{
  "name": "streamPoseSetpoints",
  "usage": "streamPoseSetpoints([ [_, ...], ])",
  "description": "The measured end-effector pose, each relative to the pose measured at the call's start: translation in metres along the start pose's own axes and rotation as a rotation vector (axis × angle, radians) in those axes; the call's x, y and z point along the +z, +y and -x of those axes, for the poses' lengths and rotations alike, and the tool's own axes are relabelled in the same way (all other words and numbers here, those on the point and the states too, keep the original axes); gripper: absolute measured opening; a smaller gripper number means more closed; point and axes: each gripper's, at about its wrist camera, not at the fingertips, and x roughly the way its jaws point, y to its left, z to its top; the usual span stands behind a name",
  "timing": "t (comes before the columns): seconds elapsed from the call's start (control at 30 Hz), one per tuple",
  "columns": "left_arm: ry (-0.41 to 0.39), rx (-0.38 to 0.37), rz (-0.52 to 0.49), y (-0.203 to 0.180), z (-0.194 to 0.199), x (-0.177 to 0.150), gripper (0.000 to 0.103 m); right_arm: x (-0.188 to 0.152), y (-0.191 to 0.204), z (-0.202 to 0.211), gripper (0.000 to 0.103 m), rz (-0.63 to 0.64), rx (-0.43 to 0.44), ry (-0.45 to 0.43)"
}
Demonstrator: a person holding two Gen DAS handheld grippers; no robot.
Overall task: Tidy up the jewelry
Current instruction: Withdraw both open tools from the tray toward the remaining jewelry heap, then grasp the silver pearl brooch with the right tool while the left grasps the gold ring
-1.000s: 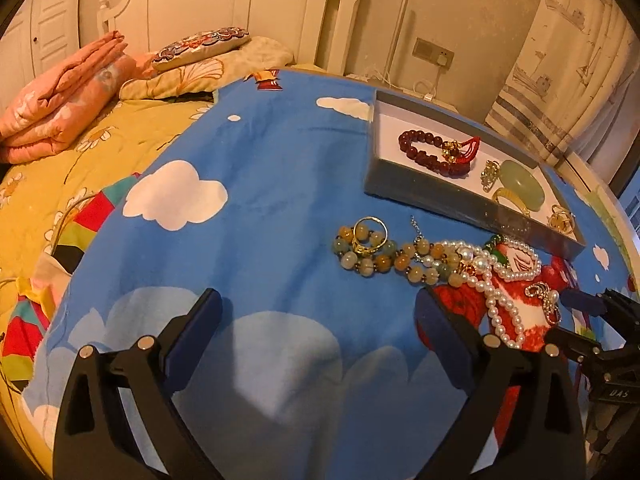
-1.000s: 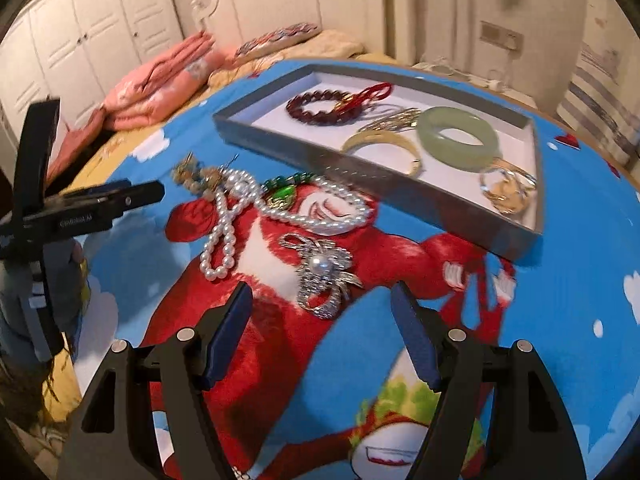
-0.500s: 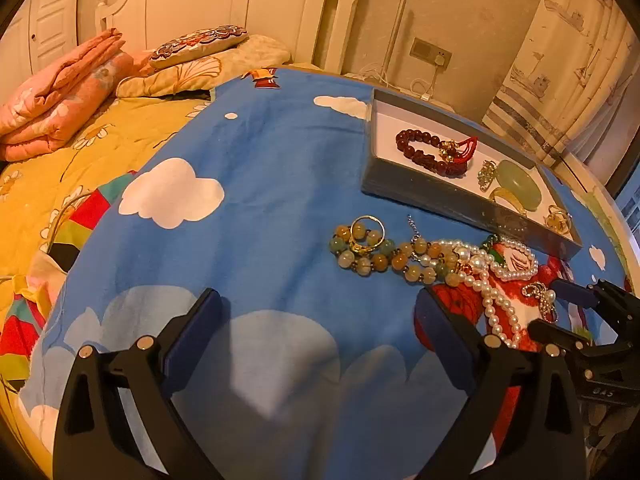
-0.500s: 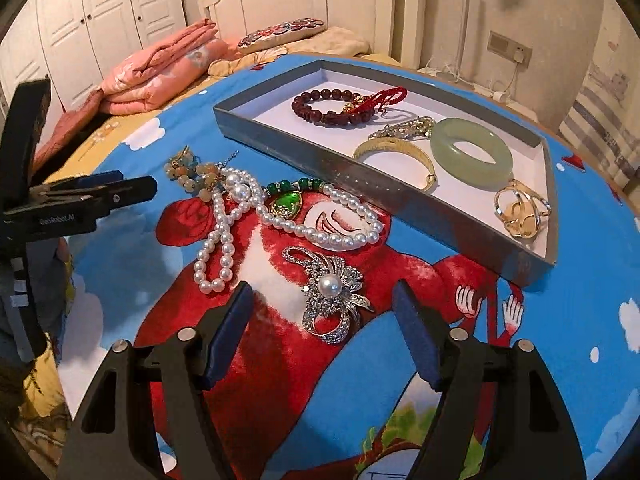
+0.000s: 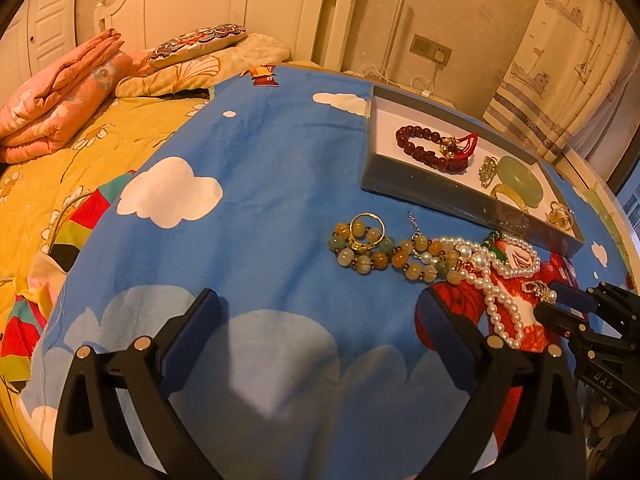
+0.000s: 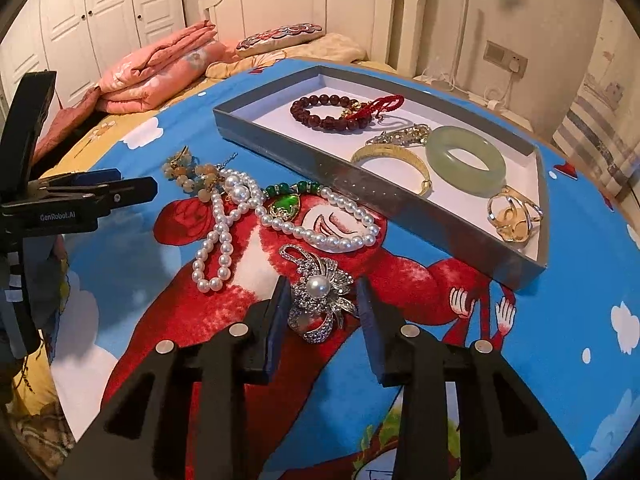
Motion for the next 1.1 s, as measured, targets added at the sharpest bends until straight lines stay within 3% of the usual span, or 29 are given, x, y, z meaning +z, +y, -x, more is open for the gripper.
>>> streamPoseSetpoints([
  [0.17, 0.0, 0.0, 0.0, 0.0, 0.0, 0.0, 0.099, -0.002, 0.001, 0.002, 0.033, 0.009, -0.013, -0.008],
  [0.63, 0.03, 0.01, -0.028, -0.006, -0.002, 0.002, 0.097, -0.021, -0.023, 0.027, 0.033, -0.124, -0.013, -0.063],
  [0.73, 0.033, 0.006, -0.054, -0.009, -0.003, 0.005, 0.086, -0.023, -0.022, 0.026, 0.033, -0.121, -0.016, -0.06],
  [0.8, 0.036, -0.004, -0.105, -0.016, -0.003, 0.006, 0.071, -0.023, -0.022, 0.025, 0.033, -0.121, -0.017, -0.059],
  [0.97, 0.018, -0.025, -0.117, -0.015, -0.004, 0.022, 0.067, -0.022, -0.022, 0.024, 0.033, -0.124, -0.013, -0.057],
  [1.1, 0.005, -0.053, -0.095, -0.015, -0.008, 0.037, 0.055, -0.021, -0.021, 0.022, 0.033, -0.127, -0.013, -0.054],
])
